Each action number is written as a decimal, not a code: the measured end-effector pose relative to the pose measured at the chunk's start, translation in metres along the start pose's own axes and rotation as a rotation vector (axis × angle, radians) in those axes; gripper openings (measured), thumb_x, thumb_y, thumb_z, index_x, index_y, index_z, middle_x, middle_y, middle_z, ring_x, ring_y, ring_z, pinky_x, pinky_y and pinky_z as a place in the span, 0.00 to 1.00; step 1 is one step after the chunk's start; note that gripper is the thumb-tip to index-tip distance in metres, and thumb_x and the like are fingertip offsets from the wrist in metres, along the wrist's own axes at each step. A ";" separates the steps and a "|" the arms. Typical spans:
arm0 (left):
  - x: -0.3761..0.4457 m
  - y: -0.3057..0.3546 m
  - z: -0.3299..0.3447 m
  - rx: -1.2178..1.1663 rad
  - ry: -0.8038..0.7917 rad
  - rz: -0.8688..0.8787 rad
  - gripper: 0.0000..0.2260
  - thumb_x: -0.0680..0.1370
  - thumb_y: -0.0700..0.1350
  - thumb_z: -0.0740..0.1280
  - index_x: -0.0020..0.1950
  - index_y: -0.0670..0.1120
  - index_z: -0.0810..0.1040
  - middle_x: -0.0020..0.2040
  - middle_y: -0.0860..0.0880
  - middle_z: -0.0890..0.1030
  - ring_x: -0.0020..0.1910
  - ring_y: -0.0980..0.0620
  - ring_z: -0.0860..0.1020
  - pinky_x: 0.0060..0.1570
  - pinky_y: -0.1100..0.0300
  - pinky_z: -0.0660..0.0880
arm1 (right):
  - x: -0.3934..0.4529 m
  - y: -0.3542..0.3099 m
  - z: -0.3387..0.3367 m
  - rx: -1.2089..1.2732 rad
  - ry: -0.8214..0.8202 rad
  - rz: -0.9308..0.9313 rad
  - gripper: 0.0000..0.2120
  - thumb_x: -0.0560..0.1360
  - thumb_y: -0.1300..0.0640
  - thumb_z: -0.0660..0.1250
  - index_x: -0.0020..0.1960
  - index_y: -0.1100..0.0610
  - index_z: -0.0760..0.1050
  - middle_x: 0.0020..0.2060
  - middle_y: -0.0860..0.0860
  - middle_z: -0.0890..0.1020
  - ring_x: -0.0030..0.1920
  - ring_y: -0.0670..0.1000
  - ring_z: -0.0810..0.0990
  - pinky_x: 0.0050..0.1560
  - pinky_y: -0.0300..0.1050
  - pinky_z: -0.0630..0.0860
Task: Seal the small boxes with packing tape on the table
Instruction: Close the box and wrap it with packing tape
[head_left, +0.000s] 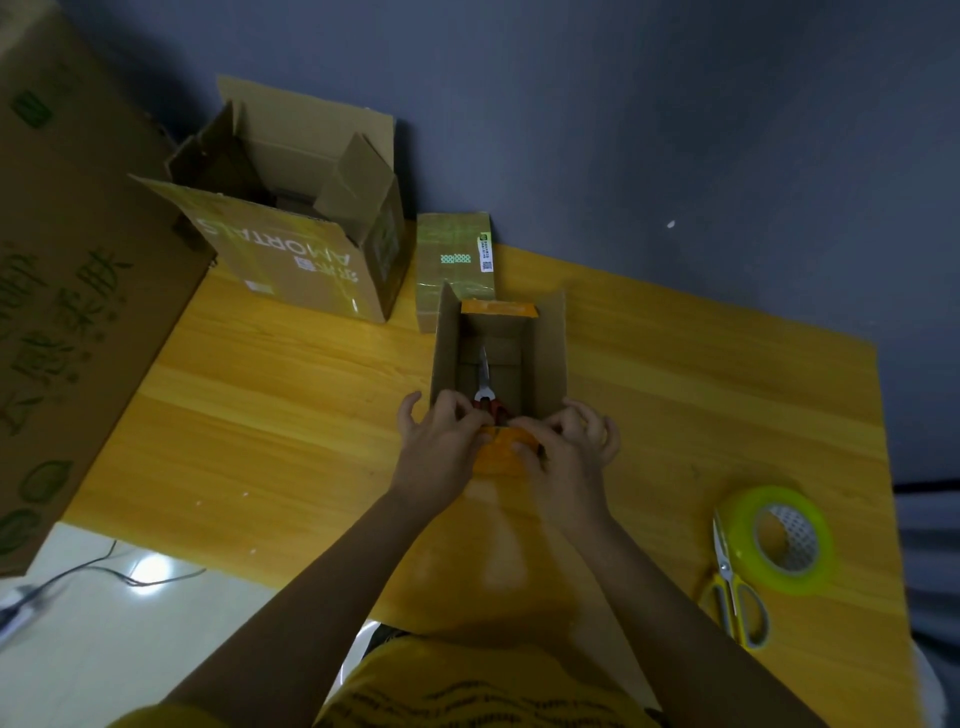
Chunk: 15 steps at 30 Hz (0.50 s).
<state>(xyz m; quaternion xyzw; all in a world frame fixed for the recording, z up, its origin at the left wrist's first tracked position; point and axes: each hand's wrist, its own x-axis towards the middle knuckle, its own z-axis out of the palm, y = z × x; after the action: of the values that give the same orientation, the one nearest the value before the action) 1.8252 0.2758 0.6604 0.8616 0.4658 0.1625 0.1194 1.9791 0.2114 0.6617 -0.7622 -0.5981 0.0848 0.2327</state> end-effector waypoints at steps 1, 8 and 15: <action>0.000 0.001 0.000 0.020 -0.008 -0.003 0.08 0.71 0.41 0.74 0.48 0.48 0.81 0.46 0.48 0.74 0.51 0.51 0.73 0.64 0.39 0.57 | 0.002 -0.001 -0.001 -0.030 -0.014 -0.014 0.10 0.69 0.55 0.76 0.50 0.47 0.82 0.42 0.51 0.75 0.64 0.54 0.64 0.67 0.58 0.49; 0.002 0.004 -0.005 0.249 -0.094 0.040 0.04 0.71 0.44 0.73 0.43 0.48 0.81 0.43 0.49 0.77 0.44 0.46 0.78 0.66 0.40 0.52 | 0.022 -0.013 -0.011 -0.287 -0.258 -0.191 0.13 0.66 0.48 0.77 0.47 0.50 0.82 0.46 0.49 0.78 0.59 0.54 0.68 0.67 0.60 0.45; 0.025 0.012 -0.033 0.258 -0.503 0.088 0.10 0.78 0.48 0.61 0.59 0.51 0.75 0.47 0.52 0.79 0.61 0.51 0.73 0.63 0.39 0.22 | 0.042 -0.019 -0.023 -0.313 -0.476 -0.301 0.12 0.78 0.47 0.63 0.52 0.52 0.80 0.45 0.47 0.81 0.61 0.49 0.68 0.71 0.58 0.38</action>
<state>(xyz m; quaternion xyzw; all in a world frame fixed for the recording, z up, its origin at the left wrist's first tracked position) 1.8340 0.2920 0.6995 0.9022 0.4007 -0.1120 0.1135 1.9838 0.2489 0.6969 -0.6503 -0.7477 0.1323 -0.0237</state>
